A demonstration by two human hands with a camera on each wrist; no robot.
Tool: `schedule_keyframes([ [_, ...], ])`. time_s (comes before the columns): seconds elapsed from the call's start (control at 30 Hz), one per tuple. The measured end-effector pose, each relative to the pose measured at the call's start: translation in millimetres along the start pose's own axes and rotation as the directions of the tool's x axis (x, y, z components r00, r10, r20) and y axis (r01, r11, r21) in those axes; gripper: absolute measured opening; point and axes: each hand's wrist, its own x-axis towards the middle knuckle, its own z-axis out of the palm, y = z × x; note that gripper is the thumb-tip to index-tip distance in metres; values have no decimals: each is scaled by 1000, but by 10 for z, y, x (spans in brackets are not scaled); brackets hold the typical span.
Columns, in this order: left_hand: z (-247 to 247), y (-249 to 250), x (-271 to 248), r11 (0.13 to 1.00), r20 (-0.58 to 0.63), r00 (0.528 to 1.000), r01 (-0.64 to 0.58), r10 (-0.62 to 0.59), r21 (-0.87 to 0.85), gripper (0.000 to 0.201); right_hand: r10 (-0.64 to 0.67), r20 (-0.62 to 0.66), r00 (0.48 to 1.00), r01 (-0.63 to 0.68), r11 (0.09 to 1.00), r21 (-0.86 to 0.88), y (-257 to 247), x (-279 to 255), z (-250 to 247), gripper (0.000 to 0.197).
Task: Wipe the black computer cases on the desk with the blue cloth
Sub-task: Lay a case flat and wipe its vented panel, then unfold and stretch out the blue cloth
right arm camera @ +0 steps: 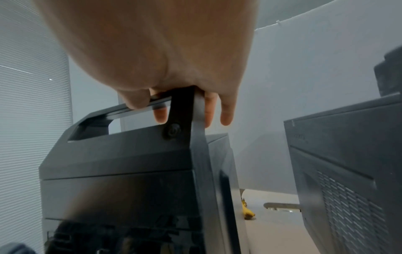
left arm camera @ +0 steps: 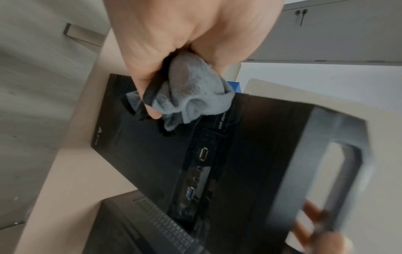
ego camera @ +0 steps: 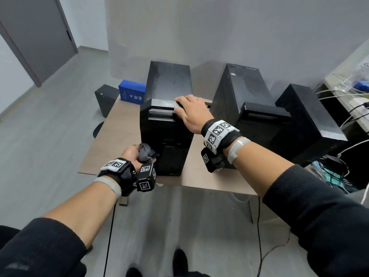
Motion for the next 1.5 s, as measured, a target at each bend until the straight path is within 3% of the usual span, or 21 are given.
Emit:
schedule_keyframes([
  [0.13, 15, 98, -74, 999, -12, 1000, 4, -4, -32, 35, 12, -22, 1000, -12, 1000, -8, -6, 28, 26, 41],
  [0.2, 3, 117, -186, 999, 5, 1000, -4, 4, 42, 32, 11, -57, 998, -11, 1000, -1, -22, 4, 54, 42],
  [0.37, -48, -126, -440, 993, 180, 983, -62, 43, 101, 30, 16, -91, 996, -7, 996, 90, 1, -137, 87, 55],
  [0.5, -36, -428, -447, 980, 258, 965, -5, -48, 201, 37, 28, -132, 991, 9, 963, 270, 12, -609, 158, 62],
  [0.6, 54, -688, -440, 980, 302, 949, 26, -87, 199, 32, 26, -220, 975, 34, 964, 263, 58, -1127, 238, 57],
  [0.67, 162, -859, -425, 979, 324, 939, 48, -113, 200, 42, 59, -172, 983, -12, 964, 265, 167, -1459, 303, 50],
  [0.73, 332, -1015, -435, 970, 332, 936, 39, -120, 240, 42, 170, 15, 985, -166, 932, 321, 332, -1726, 354, 50],
  [0.8, 532, -1180, -465, 961, 341, 930, 40, -136, 274, 42, 263, 209, 942, -325, 871, 368, 555, -1906, 383, 49],
  [0.87, 759, -1368, -495, 955, 366, 919, 36, -148, 296, 40, 265, 290, 920, -370, 830, 417, 826, -2051, 354, 40],
  [1.0, 1283, -1849, -474, 930, 413, 906, -68, -94, 362, 34, 261, 212, 942, -324, 871, 370, 1433, -2400, 139, 19],
  [1.13, 1853, -2465, -356, 885, 322, 946, -116, -39, 450, 35, 362, 131, 923, -385, 860, 334, 2271, -2866, -125, 16],
  [1.23, 2113, -2818, -225, 792, 310, 949, -236, 62, 563, 38, 456, 56, 888, -451, 840, 302, 2740, -3168, -274, 19],
  [1.37, 2317, -3149, -144, 554, 301, 933, -360, 199, 751, 28, 551, 44, 833, -521, 755, 398, 3239, -3442, -506, 19],
  [1.47, 2313, -3225, -96, 396, 240, 950, -302, 199, 867, 18, 557, -6, 830, -435, 655, 618, 3275, -3499, -665, 17],
  [1.5, 2328, -3247, -57, 388, 206, 956, -273, 207, 880, 18, 546, -27, 837, -401, 646, 650, 3258, -3510, -727, 15],
])
